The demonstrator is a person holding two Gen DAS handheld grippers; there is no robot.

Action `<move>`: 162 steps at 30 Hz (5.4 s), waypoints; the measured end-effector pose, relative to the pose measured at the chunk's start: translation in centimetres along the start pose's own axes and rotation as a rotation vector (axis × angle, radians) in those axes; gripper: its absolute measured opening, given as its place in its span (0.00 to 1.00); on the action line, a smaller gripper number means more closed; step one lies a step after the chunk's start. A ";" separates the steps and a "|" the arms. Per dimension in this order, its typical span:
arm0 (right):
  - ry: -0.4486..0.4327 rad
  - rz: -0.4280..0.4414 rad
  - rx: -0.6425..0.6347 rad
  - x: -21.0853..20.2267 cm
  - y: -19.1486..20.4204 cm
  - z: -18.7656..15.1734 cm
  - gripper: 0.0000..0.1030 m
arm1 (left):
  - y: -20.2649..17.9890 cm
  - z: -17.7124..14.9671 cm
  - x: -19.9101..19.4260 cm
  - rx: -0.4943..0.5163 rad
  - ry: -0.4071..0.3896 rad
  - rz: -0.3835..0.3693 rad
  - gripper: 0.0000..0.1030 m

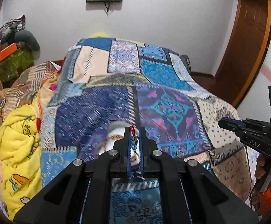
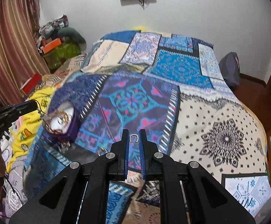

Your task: Organize jewelry

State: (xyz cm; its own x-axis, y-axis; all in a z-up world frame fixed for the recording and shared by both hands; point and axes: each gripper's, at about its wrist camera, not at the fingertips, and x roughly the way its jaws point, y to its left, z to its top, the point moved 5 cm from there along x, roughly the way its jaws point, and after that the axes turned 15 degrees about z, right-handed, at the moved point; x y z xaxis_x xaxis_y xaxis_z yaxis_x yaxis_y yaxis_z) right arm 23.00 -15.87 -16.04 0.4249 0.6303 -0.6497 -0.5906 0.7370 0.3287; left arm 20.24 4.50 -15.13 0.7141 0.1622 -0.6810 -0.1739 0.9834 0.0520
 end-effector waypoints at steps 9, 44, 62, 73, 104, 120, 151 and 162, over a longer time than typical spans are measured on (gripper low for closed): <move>-0.034 0.065 -0.043 1.2 3.6 2.0 0.09 | 2.7 2.3 -1.0 -0.043 -0.067 0.008 0.06; 0.145 0.227 -0.113 11.4 10.5 1.3 0.09 | 2.5 -2.9 5.8 0.064 0.108 -0.044 0.08; 0.056 0.136 -0.046 5.6 7.4 2.3 0.27 | 3.2 -1.4 2.2 0.020 0.064 -0.007 0.36; 0.045 0.051 -0.018 2.4 3.9 0.8 0.27 | -0.1 -4.2 2.4 0.053 0.150 -0.035 0.37; 0.273 0.091 -0.061 8.5 2.4 -5.1 0.27 | -6.9 -7.6 7.4 0.228 0.206 -0.122 0.30; 0.235 0.088 -0.057 8.8 3.2 -5.0 0.16 | -6.2 -7.8 6.7 0.197 0.200 -0.103 0.19; -0.046 0.148 -0.107 1.7 9.4 2.8 0.16 | 1.7 -1.2 -2.0 0.026 -0.037 -0.010 0.19; -0.073 0.211 -0.130 3.5 11.8 4.6 0.16 | 3.7 -0.6 -0.7 -0.015 -0.040 0.022 0.19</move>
State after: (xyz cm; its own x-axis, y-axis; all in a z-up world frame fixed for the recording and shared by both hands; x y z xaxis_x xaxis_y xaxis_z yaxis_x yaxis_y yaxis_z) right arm 20.64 -3.84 -11.31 0.3290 0.7863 -0.5230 -0.7524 0.5530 0.3580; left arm 18.70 7.93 -14.87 0.7368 0.1868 -0.6497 -0.1993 0.9784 0.0553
